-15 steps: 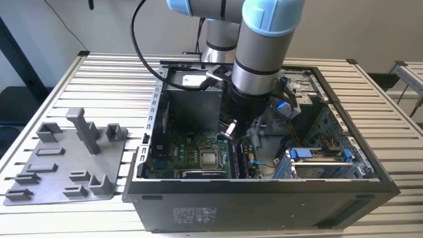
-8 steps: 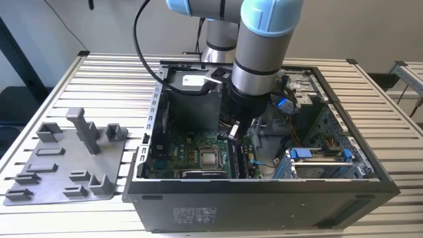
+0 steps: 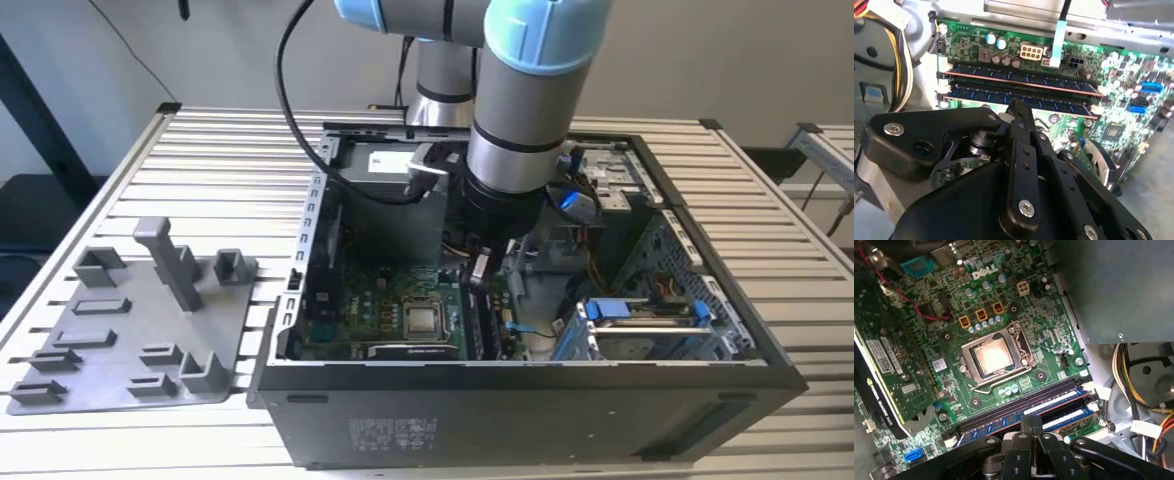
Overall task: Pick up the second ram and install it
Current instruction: 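Press down the second ram until it locks into place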
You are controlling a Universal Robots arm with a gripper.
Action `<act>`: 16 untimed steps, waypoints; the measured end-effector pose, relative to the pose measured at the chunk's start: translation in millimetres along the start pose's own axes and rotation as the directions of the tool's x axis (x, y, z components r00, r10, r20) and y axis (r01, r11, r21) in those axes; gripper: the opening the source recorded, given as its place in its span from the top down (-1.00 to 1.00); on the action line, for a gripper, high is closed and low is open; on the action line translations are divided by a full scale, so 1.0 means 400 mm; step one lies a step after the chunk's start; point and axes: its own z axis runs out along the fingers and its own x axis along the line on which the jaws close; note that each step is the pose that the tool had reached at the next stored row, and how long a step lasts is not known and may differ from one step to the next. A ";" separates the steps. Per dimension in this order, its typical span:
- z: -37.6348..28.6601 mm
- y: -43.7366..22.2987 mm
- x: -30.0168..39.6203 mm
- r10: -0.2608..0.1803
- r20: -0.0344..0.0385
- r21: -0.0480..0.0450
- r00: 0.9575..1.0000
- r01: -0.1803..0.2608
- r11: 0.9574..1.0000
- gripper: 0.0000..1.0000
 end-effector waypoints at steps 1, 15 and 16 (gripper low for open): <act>0.001 0.000 0.000 -0.019 0.000 0.000 1.000 0.019 1.000 0.79; 0.019 0.002 0.001 -0.246 0.002 -0.004 0.969 0.246 0.969 0.79; 0.023 0.002 0.001 -0.248 0.002 -0.004 0.969 0.248 0.969 0.79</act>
